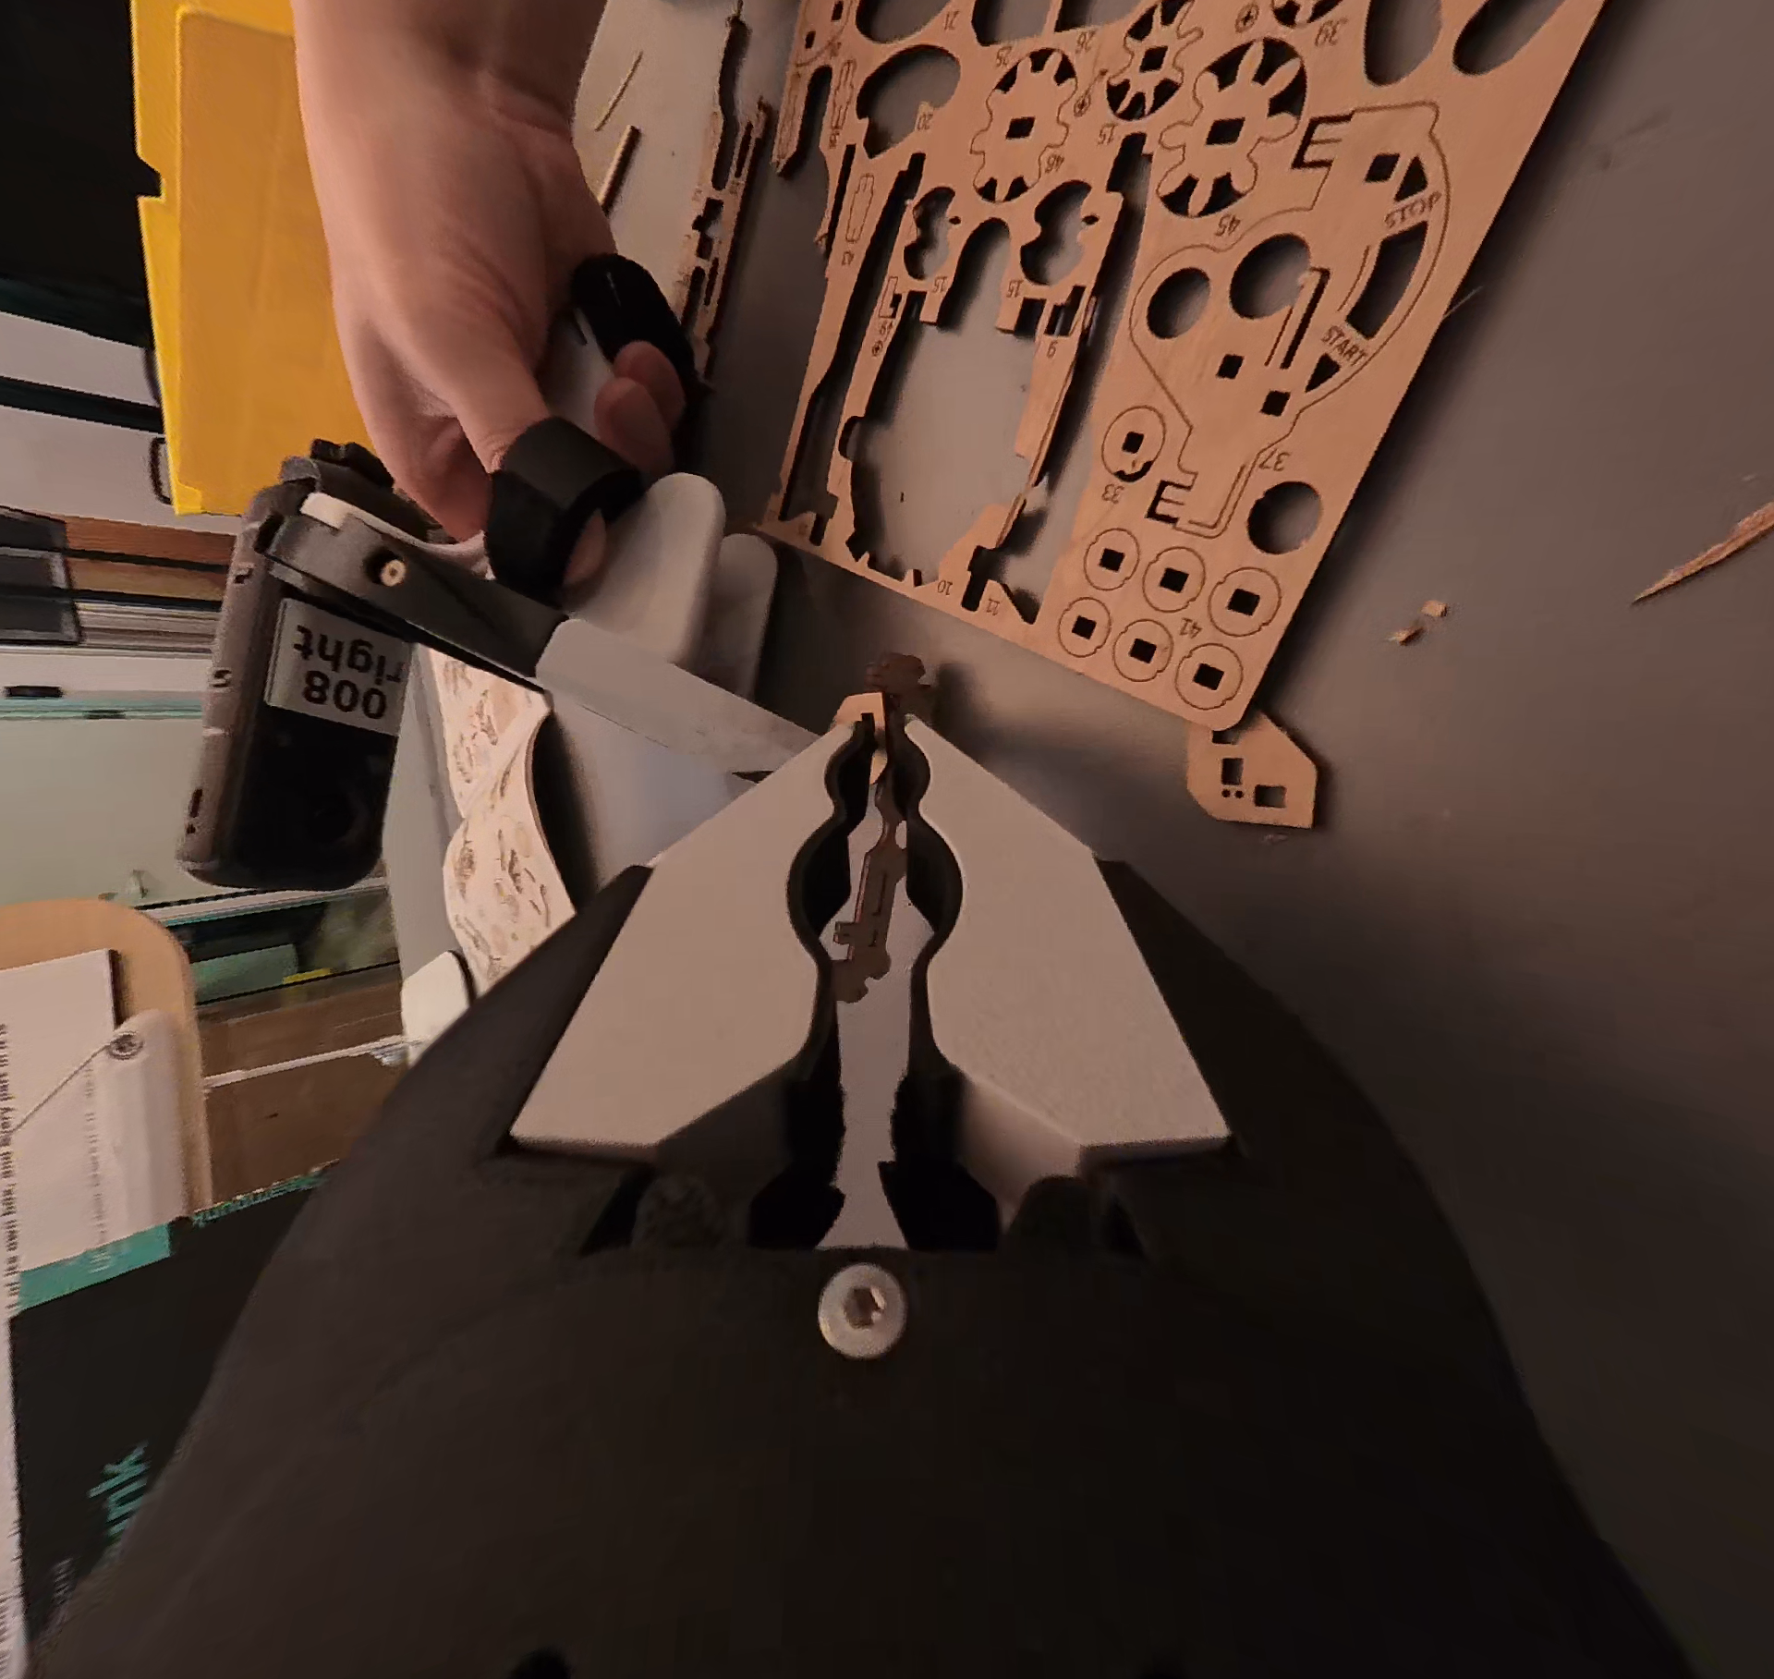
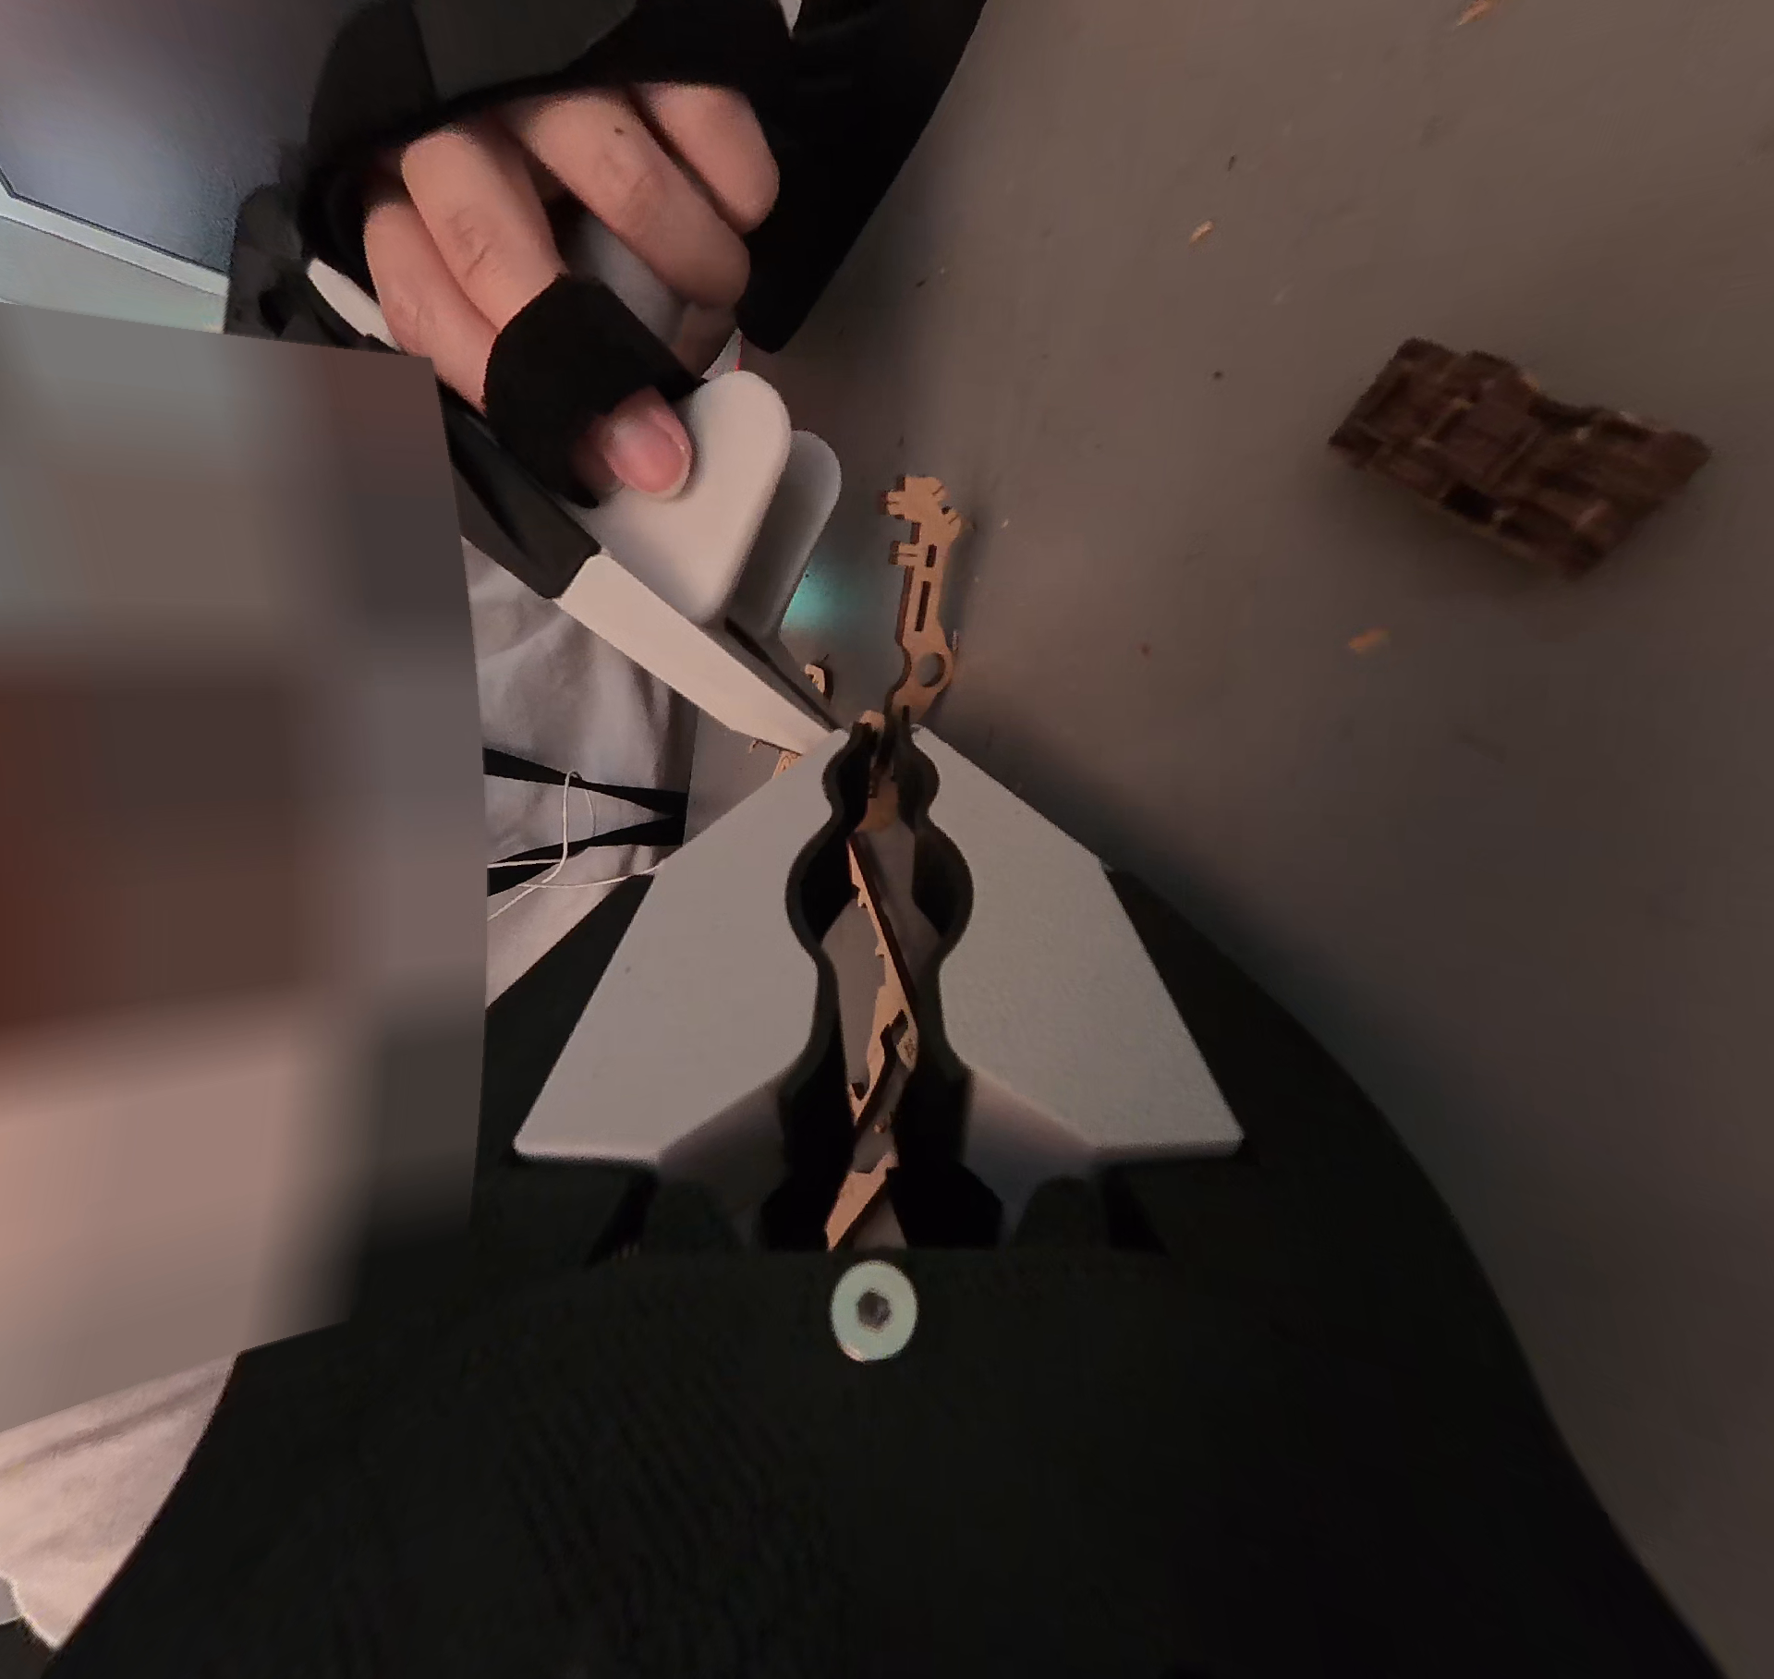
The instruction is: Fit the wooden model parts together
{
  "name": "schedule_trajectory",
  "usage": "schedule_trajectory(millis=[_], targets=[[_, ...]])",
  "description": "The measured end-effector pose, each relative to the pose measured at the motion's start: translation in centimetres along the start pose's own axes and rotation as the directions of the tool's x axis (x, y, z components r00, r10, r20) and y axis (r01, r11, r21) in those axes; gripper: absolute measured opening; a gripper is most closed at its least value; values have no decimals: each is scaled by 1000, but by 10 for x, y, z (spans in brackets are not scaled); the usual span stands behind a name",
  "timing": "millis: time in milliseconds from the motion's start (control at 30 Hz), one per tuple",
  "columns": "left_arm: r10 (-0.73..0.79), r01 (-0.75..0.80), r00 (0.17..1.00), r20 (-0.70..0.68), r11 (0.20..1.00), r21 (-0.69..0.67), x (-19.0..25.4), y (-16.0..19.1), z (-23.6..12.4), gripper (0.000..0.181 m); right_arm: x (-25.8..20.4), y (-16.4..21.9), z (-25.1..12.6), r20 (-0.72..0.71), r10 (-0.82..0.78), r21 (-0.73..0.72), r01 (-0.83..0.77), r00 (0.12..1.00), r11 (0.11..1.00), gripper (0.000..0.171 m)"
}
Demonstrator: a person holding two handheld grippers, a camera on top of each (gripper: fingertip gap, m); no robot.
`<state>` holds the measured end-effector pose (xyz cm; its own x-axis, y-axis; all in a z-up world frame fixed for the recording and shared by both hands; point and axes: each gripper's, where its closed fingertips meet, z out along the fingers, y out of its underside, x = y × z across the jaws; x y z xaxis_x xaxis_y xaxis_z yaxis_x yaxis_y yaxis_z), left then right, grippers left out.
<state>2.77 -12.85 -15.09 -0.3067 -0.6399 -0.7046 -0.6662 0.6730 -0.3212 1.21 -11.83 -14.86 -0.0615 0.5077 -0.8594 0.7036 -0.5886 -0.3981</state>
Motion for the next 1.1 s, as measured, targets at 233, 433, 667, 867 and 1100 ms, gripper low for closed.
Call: schedule_trajectory(millis=[233, 433, 667, 867, 1100], targets=[[108, -107, 994, 11, 992, -69, 9, 7, 5, 0, 5, 2, 1, -40, -6, -16, 6, 999, 1000, 1], [72, -72, 997, 8, 997, -42, 12, 5, 6, 0, 4, 2, 1, -30, 0, -15, 0, 1000, 1000, 1], [-133, 135, 988, -81, 990, 25, 4, 9, -6, 4, -6, -9, -9, -4, -7, 60, 7, 1000, 998, 1], [-290, 306, 916, -276, 952, 14, -2, 13, -13, 22, 2, -7, -15, -69, 14, 64, -9, 998, 998, 1], [-338, 351, 846, -412, 935, -47, 0, 12, -1, 29, -1, -6, -16, -46, 50, 72, -46, 998, 996, 1]])
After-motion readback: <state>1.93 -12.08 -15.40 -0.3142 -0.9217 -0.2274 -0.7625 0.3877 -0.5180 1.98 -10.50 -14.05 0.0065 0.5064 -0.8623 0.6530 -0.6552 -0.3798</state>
